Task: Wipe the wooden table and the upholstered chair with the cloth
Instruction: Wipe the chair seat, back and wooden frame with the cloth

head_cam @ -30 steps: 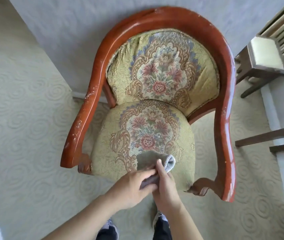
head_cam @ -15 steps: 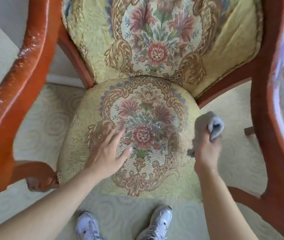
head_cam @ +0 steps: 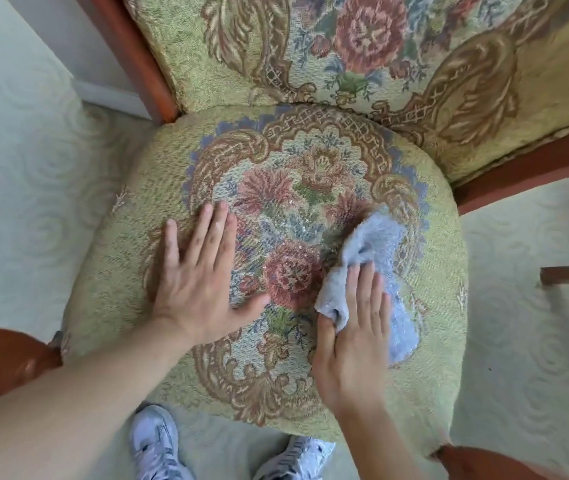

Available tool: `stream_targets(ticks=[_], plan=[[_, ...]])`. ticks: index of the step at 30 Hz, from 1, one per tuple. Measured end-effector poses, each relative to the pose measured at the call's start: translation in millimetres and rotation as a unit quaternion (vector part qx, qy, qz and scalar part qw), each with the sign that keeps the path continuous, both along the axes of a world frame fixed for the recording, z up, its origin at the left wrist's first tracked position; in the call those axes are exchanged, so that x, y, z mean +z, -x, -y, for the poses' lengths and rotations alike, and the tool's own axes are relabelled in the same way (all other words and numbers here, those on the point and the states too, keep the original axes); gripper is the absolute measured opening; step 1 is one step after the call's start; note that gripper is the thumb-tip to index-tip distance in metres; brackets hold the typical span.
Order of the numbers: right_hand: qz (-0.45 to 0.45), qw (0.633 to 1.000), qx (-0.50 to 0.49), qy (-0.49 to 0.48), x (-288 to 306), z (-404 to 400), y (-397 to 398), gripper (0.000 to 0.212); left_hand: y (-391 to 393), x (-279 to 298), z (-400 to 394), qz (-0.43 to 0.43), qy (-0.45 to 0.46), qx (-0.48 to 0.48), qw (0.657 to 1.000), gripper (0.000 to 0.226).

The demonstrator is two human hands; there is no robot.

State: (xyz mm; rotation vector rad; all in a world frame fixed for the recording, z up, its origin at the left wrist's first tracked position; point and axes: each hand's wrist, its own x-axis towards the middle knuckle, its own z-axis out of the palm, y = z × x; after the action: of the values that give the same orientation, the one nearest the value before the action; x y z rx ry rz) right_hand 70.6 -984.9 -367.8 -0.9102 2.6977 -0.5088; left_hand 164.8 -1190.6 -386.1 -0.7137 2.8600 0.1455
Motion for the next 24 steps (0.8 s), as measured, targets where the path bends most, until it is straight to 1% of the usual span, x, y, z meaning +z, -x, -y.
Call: stream_targets(ticks=[5,9,12,14,17,20,22,24], plan=[[-0.017,0.999,0.037,-0.034,1.9,24.4,19.9,0.064,-0.5,-7.5,1.0,-0.033,-0.001,-0.003,0.999,0.11],[-0.012,0.997,0.071,-0.02,3.1,84.3,64.4,0.066,-2.3,-13.1,0.5,-0.056,-0.004,-0.001,0.998,0.109],[-0.022,0.992,0.124,-0.021,4.4,127.1,88.7,0.068,-3.3,-15.1,0.0,-0.067,-0.001,0.001,0.998,0.11],[-0.025,0.986,0.161,-0.024,5.4,134.0,91.7,0.065,-3.1,-14.6,0.0,-0.074,0.0,0.001,0.997,0.111],[-0.035,0.972,0.231,-0.031,8.2,114.4,83.1,0.063,-3.9,-12.7,-0.6,-0.077,0.01,0.002,0.997,0.11],[-0.034,0.957,0.285,-0.043,11.2,73.9,62.6,0.063,-4.0,-8.6,-1.9,-0.071,0.014,0.003,0.997,0.113],[-0.026,0.957,0.284,-0.045,13.6,45.1,45.1,0.062,-4.6,-5.2,-1.7,-0.067,0.011,0.007,0.998,0.116],[-0.014,0.964,0.263,-0.047,16.5,16.0,24.3,0.061,-5.7,-2.4,-1.0,-0.064,0.005,0.005,0.998,0.12]])
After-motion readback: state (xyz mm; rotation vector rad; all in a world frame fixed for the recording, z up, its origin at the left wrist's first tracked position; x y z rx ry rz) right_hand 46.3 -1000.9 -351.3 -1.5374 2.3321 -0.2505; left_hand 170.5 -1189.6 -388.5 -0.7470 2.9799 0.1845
